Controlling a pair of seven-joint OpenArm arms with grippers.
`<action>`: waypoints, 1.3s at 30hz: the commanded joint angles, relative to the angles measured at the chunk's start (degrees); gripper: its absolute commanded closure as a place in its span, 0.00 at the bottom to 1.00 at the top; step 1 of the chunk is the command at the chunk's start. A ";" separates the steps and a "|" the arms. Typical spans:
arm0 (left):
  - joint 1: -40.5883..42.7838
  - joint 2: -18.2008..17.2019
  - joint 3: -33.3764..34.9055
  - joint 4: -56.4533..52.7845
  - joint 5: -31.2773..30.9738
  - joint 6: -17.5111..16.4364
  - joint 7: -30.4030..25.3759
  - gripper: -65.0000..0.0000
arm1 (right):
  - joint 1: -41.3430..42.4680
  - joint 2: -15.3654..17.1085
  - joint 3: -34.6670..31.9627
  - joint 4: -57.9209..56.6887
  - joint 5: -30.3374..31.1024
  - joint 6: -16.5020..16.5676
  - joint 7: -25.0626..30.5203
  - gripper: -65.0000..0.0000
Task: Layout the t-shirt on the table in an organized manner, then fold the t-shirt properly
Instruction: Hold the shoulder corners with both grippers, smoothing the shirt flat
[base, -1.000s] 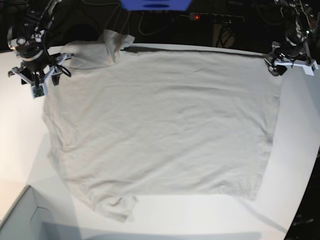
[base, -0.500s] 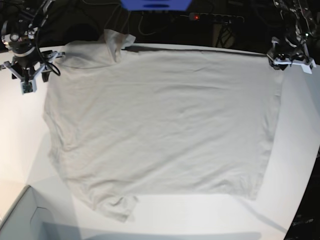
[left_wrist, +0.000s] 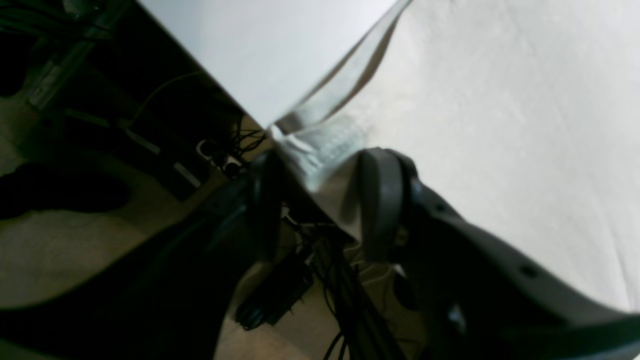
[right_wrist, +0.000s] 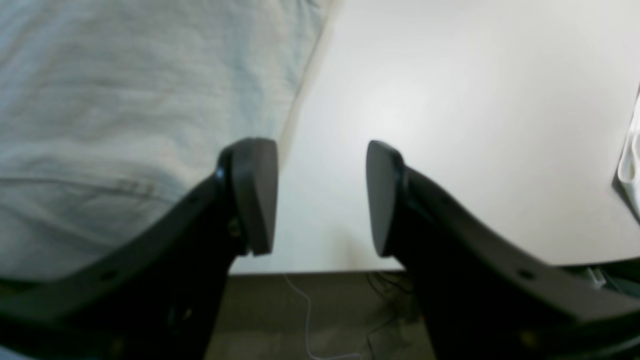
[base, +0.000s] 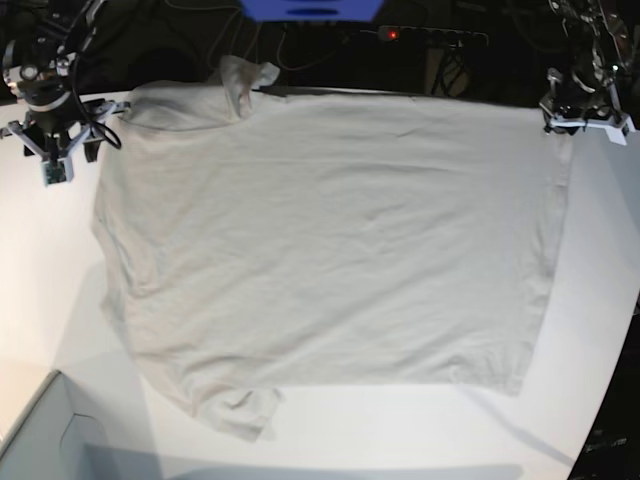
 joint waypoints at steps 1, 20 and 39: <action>-0.16 -0.64 -0.08 1.79 -1.44 -1.50 -1.58 0.69 | -1.02 0.38 0.25 1.82 0.38 0.19 0.74 0.55; -0.16 0.68 -0.17 3.20 -1.44 -1.32 -1.58 1.00 | -6.91 -4.09 -0.11 -0.47 0.47 0.19 -1.37 0.32; -0.16 0.68 -0.26 3.29 -1.52 -1.32 -1.67 1.00 | -4.18 -4.09 -3.89 -8.64 0.55 0.19 -1.81 0.32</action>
